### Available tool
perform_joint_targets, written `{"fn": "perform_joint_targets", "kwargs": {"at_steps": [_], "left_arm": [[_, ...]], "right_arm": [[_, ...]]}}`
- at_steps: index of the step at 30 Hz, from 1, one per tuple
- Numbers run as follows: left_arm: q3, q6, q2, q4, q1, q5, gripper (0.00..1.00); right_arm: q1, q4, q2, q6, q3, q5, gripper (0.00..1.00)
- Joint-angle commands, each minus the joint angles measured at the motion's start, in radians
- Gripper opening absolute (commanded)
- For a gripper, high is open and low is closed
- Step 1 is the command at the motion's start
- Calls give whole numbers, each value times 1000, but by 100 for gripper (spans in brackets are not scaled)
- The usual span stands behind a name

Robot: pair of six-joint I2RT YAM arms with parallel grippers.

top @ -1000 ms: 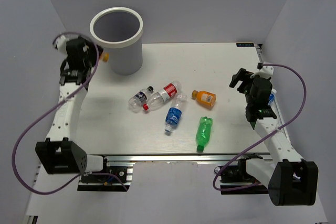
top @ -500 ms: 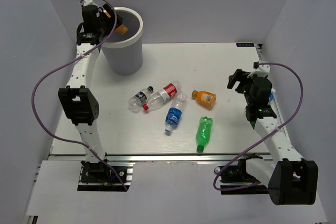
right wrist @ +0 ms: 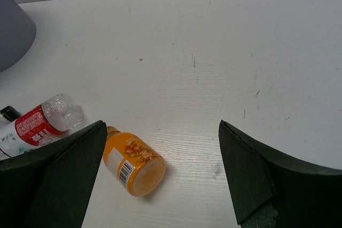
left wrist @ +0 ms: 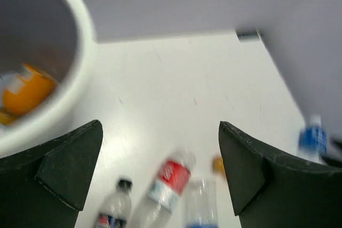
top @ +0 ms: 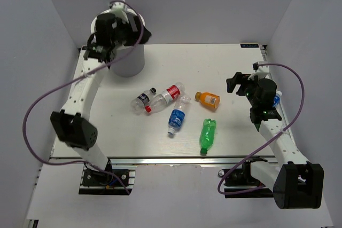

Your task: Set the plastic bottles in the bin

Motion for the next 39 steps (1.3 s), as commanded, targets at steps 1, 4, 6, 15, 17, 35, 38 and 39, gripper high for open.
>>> {"fn": "perform_joint_targets", "kwargs": {"at_steps": [1, 4, 6, 15, 17, 35, 38, 39], "left_arm": [[-255, 142, -154, -2, -68, -21, 98], [-416, 163, -259, 52, -91, -23, 98], [-546, 165, -294, 60, -99, -34, 98], [-760, 163, -171, 89, -106, -129, 98], [-764, 166, -130, 86, -105, -117, 98], [-817, 143, -61, 97, -106, -108, 52], [-769, 148, -127, 89, -105, -75, 45], [-758, 151, -150, 91, -105, -65, 45]], "right_arm": [[-1, 56, -31, -10, 9, -27, 89], [-1, 55, -46, -15, 5, -28, 89], [-3, 56, -57, -23, -1, -27, 90], [-3, 61, -69, 8, -9, 24, 89], [-3, 58, -66, 5, -8, 22, 89], [-1, 50, -42, -21, 12, 51, 89], [-3, 53, -45, -15, 9, 56, 89], [-1, 50, -43, -13, 11, 56, 89]]}}
